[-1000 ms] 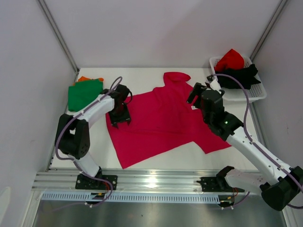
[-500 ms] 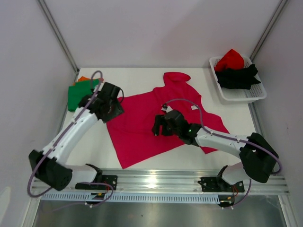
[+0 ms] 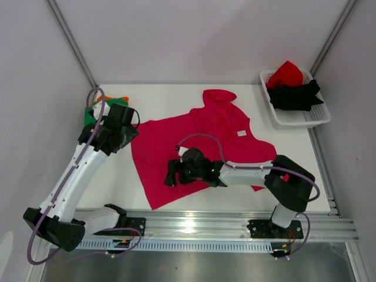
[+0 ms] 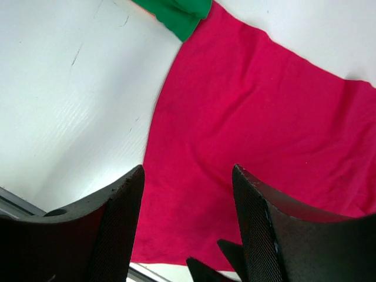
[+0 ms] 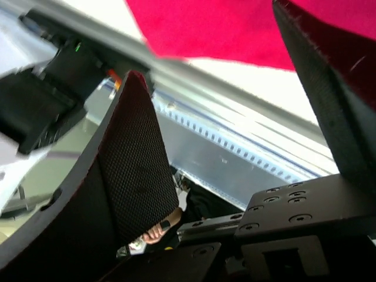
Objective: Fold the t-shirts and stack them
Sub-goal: Flatten out the tshirt
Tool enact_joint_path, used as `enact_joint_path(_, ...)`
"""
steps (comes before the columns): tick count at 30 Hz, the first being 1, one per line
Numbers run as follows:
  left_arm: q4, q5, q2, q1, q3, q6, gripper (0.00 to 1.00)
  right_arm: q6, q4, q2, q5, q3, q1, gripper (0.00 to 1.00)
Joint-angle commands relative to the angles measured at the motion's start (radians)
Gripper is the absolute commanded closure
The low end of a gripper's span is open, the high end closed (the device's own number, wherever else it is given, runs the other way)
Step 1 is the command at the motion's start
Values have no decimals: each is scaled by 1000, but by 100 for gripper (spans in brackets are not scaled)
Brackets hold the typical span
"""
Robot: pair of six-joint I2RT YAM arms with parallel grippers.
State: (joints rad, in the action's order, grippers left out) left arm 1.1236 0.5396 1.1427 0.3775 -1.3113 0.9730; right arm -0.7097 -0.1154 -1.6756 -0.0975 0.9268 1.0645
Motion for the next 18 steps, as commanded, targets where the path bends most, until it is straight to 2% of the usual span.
enact_joint_path(1, 21, 26, -38, -8, -25, 20, 36, -10, -56, -82, -65, 63, -1, 21)
enact_joint_path(5, 16, 45, -80, -12, -26, 12, 35, -8, -38, -139, -71, 87, -1, 21)
enact_joint_path(18, 16, 34, -153, -48, -55, -22, 34, 13, 95, -165, -111, 191, 0, 21)
